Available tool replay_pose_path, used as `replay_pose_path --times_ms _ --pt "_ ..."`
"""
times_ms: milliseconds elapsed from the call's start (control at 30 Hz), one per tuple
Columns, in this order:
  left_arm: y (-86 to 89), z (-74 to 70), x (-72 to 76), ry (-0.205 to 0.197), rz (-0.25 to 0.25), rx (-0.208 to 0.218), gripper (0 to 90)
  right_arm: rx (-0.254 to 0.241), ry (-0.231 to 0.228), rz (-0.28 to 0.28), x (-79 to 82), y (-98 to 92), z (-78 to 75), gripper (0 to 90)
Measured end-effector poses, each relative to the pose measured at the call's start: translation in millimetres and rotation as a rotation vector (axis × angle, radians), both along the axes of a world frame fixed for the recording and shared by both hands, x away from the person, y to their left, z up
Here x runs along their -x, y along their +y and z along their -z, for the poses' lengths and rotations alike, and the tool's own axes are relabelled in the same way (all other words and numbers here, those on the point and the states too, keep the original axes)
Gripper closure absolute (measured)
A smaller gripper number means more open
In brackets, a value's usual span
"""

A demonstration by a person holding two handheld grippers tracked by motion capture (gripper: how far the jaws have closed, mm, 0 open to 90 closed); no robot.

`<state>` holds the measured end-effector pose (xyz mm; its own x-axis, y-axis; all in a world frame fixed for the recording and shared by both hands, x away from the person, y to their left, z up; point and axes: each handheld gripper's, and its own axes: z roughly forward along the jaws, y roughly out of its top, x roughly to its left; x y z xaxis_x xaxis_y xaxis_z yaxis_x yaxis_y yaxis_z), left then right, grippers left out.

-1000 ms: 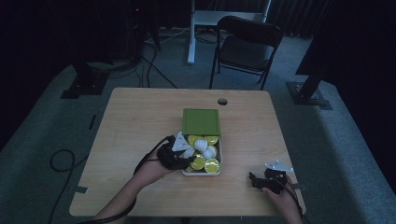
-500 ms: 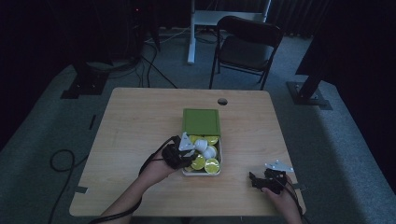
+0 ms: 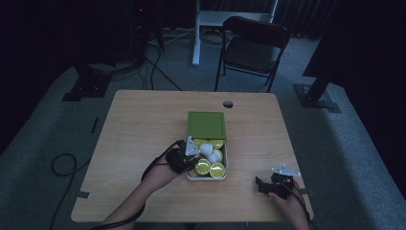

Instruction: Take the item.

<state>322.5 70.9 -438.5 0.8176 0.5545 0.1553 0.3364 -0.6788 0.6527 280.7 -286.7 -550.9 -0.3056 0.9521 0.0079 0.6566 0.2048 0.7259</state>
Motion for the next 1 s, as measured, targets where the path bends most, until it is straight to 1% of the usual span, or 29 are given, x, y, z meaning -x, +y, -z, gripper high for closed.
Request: replay_pose_path --times_ms 67,167,200,233,300,367,467,500,600,633,667,700,767,800,833,900,1000 --pt "0.1 -0.7 0.9 0.001 0.004 0.013 83.9 0.0 0.0 0.0 0.0 0.0 0.0 12.5" --pt "1.8 -1.2 0.9 0.0 -0.002 0.026 86.1 0.0 0.0 0.0 0.0 0.0 0.0 12.5" --pt "3.1 -2.3 0.7 0.002 -0.007 0.047 89.8 0.0 0.0 0.0 0.0 0.0 0.0 12.5" --pt "3.6 -2.6 0.7 -0.009 -0.016 0.042 90.0 -0.001 0.001 0.001 0.1 0.1 0.0 12.5" --pt "4.7 -2.5 -0.3 0.0 -0.017 0.051 90.0 -0.001 0.001 0.001 0.1 0.1 0.0 12.5" --pt "4.7 -2.7 -0.5 0.004 -0.007 0.048 90.0 -0.001 0.001 0.001 0.1 0.1 0.0 12.5" --pt "5.3 -3.7 -0.3 0.003 -0.006 0.061 90.0 -0.001 0.001 0.001 0.1 0.1 0.0 12.5" --pt "6.0 -4.6 -0.5 0.0 -0.015 0.072 90.0 -0.001 0.001 0.001 0.1 0.1 0.0 12.5" --pt "7.5 -9.2 -0.3 -0.003 -0.014 0.086 90.0 -0.001 0.001 0.001 0.1 0.1 0.0 12.5" --pt "7.2 -10.0 0.1 -0.001 -0.008 0.085 90.0 -0.001 0.001 0.001 0.1 0.1 0.0 12.5" --pt "7.2 -11.2 0.5 -0.008 -0.01 0.083 90.0 -0.001 0.001 0.001 0.1 0.1 0.0 12.5" --pt "7.4 -12.7 0.7 -0.002 -0.006 0.084 90.0 -0.001 0.001 0.001 0.1 0.0 0.0 12.5" --pt "7.2 -14.3 1.8 -0.007 -0.001 0.085 90.0 -0.001 0.001 0.001 0.1 0.1 0.0 12.5" --pt "7.3 -15.1 2.0 0.0 0.005 0.085 90.0 -0.001 0.001 0.001 0.1 0.1 0.0 12.5" --pt "7.2 -15.9 2.8 -0.007 0.007 0.084 90.0 -0.001 0.001 0.001 0.1 0.1 0.0 12.5" --pt "7.5 -17.8 3.4 -0.003 0.011 0.088 90.0 -0.001 0.001 0.0 0.1 0.1 0.0 12.5" --pt "7.2 -21.1 5.0 -0.017 0.009 0.091 90.0 -0.001 0.001 0.001 0.1 0.1 0.0 12.5"
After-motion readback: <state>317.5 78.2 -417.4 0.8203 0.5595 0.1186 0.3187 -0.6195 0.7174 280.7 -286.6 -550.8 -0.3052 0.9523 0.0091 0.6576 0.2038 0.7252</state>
